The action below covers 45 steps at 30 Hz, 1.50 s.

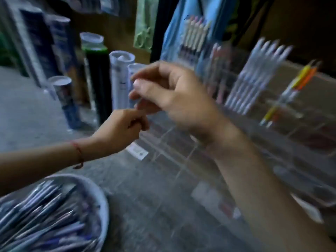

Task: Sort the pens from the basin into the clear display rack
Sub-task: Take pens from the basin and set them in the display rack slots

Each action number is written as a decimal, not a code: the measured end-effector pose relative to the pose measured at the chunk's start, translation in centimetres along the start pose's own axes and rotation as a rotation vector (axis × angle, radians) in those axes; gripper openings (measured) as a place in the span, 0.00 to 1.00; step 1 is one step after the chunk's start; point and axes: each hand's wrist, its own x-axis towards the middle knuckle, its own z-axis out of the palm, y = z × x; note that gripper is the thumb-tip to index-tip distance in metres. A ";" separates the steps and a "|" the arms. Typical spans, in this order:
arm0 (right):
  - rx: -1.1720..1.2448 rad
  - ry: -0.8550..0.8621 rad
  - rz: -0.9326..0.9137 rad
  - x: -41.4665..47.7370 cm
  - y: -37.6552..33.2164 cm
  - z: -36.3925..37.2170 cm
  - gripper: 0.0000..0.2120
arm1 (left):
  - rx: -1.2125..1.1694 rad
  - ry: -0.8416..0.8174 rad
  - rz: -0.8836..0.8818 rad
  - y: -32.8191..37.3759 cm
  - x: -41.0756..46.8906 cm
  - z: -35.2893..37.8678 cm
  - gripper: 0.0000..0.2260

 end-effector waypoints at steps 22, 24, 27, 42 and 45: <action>-0.478 -0.540 0.712 -7.5 26.3 25.1 0.14 | 0.596 -0.152 -0.567 -20.3 -28.2 -2.3 0.09; -0.517 -0.534 0.705 -7.3 26.4 25.5 0.12 | 0.649 -0.184 -0.552 -20.6 -27.8 -2.2 0.05; -0.518 -0.495 0.701 -7.0 26.5 25.4 0.10 | 0.674 -0.189 -0.548 -21.0 -27.5 -2.3 0.06; 0.367 -0.241 0.987 -7.7 24.0 22.7 0.02 | 0.401 -0.103 -0.542 -17.5 -28.1 -0.1 0.04; 0.407 -0.196 0.989 -8.1 23.8 22.8 0.04 | 0.396 -0.089 -0.542 -17.1 -28.3 0.2 0.06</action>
